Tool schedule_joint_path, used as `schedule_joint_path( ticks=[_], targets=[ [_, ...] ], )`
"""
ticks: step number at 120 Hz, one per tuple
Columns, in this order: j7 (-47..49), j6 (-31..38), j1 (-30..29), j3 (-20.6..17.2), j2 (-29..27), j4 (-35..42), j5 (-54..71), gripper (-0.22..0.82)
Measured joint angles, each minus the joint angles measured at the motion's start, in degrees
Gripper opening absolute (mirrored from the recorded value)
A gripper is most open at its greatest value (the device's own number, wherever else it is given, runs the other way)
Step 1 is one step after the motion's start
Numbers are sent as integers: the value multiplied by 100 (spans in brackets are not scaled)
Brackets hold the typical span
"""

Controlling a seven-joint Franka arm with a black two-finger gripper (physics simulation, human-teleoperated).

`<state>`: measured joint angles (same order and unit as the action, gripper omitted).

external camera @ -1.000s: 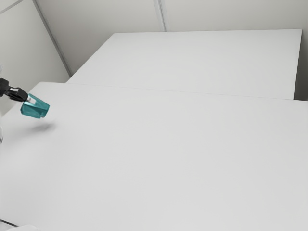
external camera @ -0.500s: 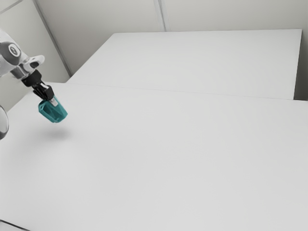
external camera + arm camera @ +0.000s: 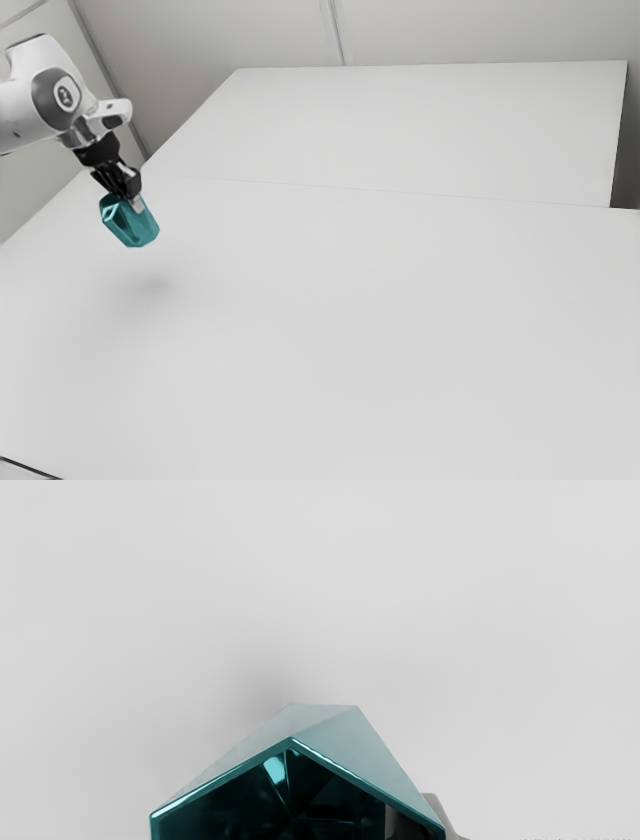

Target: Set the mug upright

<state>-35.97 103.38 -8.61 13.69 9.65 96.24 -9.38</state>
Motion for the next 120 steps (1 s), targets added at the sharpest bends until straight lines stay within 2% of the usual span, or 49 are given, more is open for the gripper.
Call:
schedule_joint_path(
  ticks=[64, 87, 120],
  targets=[
    [1472, 579, 918, -15, -1577, 1878, 953, -18],
    [1976, 766, 1123, -24, -1851, 2463, 1047, -18],
    [2691, 1084, 1436, -78, -1965, 3009, 1272, -18]
  ],
)
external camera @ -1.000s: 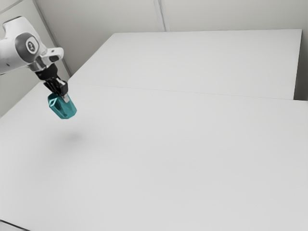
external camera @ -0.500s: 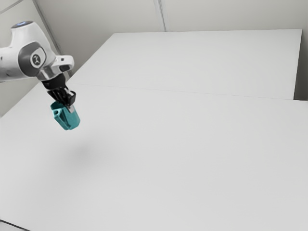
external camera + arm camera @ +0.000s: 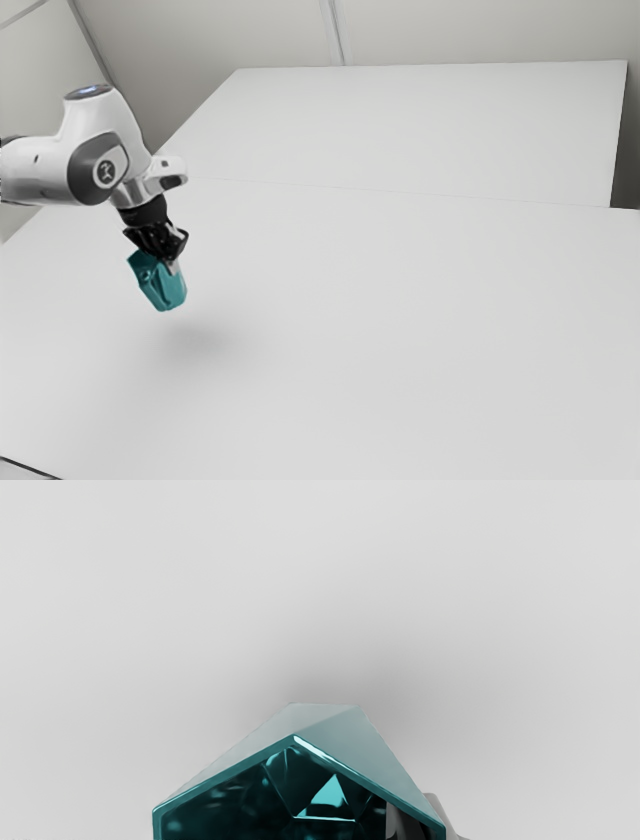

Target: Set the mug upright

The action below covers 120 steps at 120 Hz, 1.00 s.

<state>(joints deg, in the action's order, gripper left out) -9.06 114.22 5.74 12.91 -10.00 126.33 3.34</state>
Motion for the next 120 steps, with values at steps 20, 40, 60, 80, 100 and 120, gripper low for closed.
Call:
schedule_joint_path(
  ticks=[20, 40, 60, 80, 100, 120],
  targets=[
    [361, 287, 36, -48, 19, 266, 65, -18],
    [717, 566, 73, -154, 34, 489, 215, -18],
    [1026, 832, 178, -181, 133, 589, 264, -18],
    [1262, 1044, 236, -188, 325, 599, 278, -18],
    [1444, 1205, 276, -199, 474, 597, 278, -18],
    [1582, 1309, 301, -200, 609, 591, 276, -18]
  ],
)
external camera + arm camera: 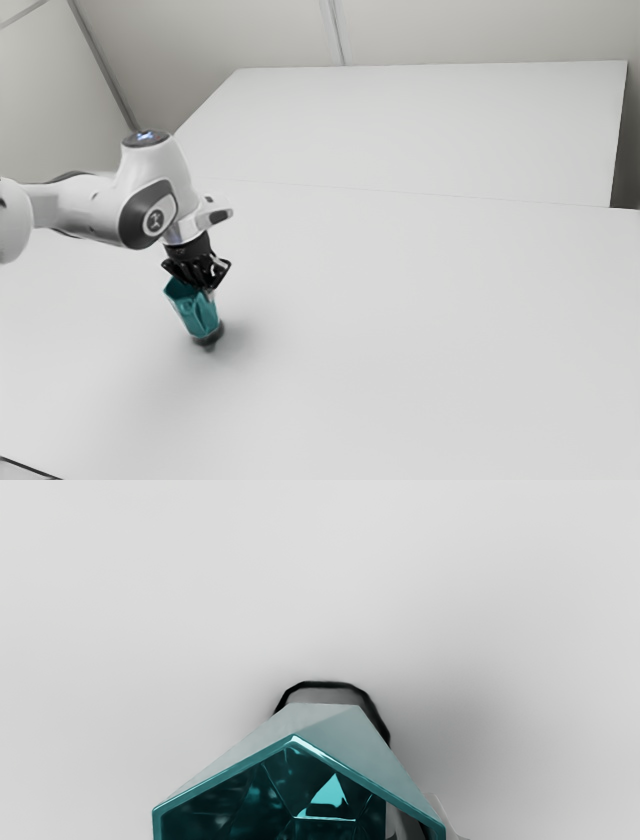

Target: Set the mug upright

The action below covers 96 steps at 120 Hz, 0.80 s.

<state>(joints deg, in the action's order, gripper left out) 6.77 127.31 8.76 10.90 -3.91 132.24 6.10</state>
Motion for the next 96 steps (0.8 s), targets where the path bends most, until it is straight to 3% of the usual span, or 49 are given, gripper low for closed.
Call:
schedule_joint_path(
  ticks=[18, 67, 96],
  targets=[
    [106, 95, 57, -2, 63, -2, -5, -16],
    [372, 164, 127, -166, -103, -148, -27, 16],
    [433, -225, 160, -218, -157, -571, -76, 44]
  ],
)
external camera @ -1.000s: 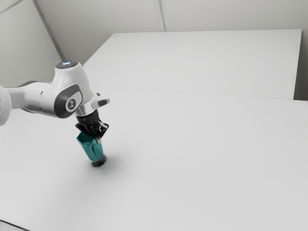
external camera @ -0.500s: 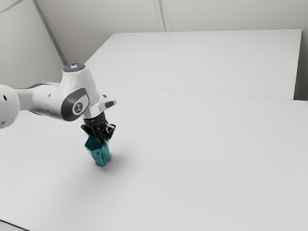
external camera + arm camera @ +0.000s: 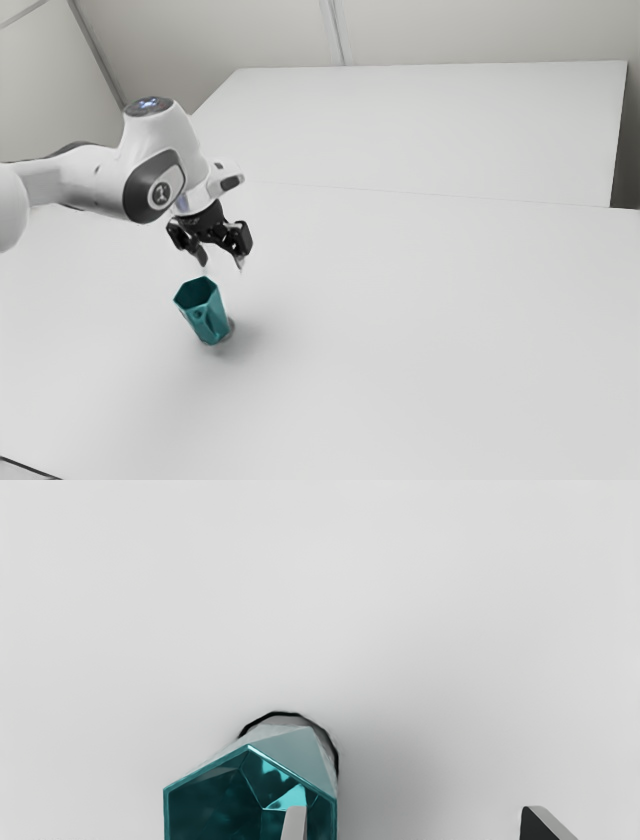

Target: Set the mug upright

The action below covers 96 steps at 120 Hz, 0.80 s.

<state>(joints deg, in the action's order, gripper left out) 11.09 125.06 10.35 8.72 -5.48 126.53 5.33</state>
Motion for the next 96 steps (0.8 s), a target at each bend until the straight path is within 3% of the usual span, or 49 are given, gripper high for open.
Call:
schedule_joint_path(
  ticks=[34, 96],
  targets=[
    [-32, -1279, 6, 5, 55, -1256, -22, 55],
    [-245, -3103, -172, 12, 559, -3414, -513, 58]
  ],
)
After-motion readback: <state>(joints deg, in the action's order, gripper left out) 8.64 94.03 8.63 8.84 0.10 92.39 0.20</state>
